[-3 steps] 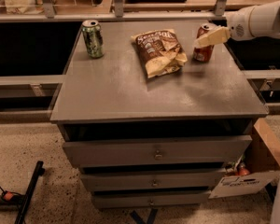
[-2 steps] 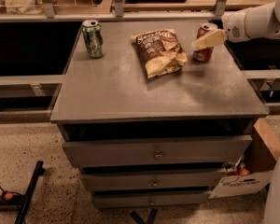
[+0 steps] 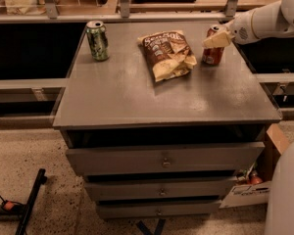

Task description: Move coke can near green can

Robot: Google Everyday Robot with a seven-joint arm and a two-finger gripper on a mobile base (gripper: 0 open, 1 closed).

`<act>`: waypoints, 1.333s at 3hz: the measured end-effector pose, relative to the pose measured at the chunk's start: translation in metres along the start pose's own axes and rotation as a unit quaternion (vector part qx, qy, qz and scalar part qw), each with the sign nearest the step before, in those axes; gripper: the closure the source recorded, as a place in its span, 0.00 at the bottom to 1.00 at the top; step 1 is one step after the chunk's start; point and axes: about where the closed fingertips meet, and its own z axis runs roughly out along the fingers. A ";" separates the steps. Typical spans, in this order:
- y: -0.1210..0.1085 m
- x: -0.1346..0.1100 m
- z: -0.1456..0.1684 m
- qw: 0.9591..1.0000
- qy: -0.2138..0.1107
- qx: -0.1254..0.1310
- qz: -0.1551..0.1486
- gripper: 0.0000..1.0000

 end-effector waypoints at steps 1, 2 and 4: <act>0.000 -0.004 -0.003 1.000 0.009 -0.001 -0.003 0.65; -0.001 -0.014 -0.010 1.000 0.014 0.001 -0.005 0.88; -0.013 -0.076 -0.053 0.999 -0.021 0.034 -0.034 1.00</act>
Offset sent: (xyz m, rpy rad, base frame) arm -0.0006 -0.0098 0.0462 -0.0456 0.0076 -0.0132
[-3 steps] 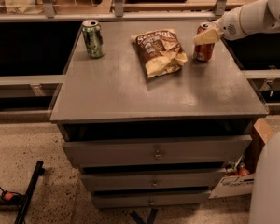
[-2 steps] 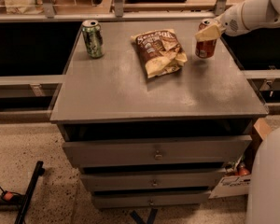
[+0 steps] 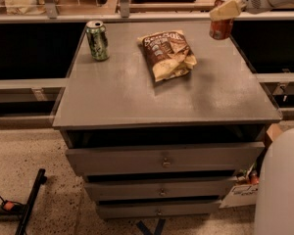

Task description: Move coke can near green can

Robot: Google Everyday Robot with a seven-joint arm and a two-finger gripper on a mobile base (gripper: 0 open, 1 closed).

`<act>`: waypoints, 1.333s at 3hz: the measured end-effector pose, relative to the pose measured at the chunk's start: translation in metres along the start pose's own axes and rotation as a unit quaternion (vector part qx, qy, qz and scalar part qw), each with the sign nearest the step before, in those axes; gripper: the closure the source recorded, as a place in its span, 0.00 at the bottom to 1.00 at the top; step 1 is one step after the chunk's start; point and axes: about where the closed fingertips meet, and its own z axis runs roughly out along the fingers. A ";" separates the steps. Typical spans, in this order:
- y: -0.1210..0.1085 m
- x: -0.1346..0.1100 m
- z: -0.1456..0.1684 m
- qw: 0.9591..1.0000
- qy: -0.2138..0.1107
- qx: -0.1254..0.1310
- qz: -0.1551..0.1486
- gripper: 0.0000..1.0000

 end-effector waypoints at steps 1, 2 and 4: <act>0.009 -0.041 -0.008 0.999 -0.032 -0.004 -0.024 1.00; 0.034 -0.075 0.005 0.997 -0.051 -0.030 -0.047 1.00; 0.100 -0.129 0.051 0.989 -0.074 -0.100 -0.085 1.00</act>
Offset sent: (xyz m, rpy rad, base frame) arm -0.0064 0.1108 0.0775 0.0186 -0.1236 0.2096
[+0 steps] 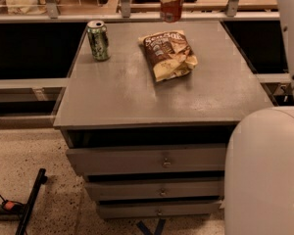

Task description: Move coke can near green can

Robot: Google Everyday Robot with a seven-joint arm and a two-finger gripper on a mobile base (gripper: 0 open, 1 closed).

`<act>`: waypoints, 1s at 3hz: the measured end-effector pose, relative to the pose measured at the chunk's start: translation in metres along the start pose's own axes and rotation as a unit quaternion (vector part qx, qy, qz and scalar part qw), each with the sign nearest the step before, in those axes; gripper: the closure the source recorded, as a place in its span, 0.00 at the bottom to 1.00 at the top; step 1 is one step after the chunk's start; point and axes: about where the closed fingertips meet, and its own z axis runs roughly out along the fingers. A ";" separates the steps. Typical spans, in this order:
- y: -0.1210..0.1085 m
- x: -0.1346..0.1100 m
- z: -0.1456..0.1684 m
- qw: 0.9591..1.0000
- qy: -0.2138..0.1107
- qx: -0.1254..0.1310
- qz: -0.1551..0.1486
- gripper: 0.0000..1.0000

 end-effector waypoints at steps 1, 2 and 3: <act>0.027 -0.012 0.039 0.999 -0.007 -0.044 0.002 1.00; 0.047 -0.022 0.070 0.997 -0.009 -0.076 0.001 1.00; 0.048 -0.022 0.070 0.997 -0.009 -0.076 0.001 1.00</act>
Offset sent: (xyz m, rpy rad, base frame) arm 0.0009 0.1150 -0.0295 0.0178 0.0974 0.1896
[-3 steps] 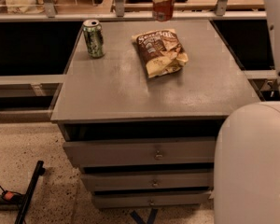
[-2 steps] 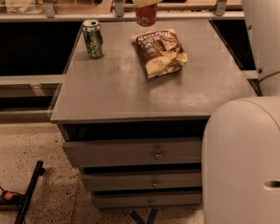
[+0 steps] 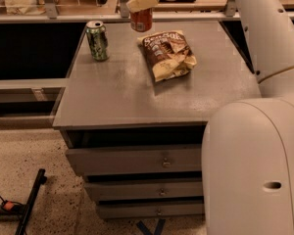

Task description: Move coke can near green can

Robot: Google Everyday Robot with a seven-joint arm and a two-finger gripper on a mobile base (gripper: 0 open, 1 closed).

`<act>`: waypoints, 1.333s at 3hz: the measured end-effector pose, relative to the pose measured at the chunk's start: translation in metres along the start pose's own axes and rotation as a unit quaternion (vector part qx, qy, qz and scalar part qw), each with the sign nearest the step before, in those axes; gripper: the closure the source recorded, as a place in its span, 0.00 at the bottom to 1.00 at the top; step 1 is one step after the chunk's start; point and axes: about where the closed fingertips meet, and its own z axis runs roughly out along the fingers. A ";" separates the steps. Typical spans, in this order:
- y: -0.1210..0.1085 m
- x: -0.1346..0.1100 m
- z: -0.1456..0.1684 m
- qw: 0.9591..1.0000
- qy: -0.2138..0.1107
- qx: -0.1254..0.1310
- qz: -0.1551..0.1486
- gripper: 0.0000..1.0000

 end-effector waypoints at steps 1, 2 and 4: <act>0.008 0.004 0.019 0.999 -0.025 -0.026 0.022 1.00; 0.030 0.004 0.053 0.996 -0.044 -0.074 0.035 1.00; 0.056 0.013 0.098 0.991 -0.048 -0.120 0.041 1.00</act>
Offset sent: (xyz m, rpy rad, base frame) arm -0.0112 0.0853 -0.0530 0.1585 0.1562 0.2069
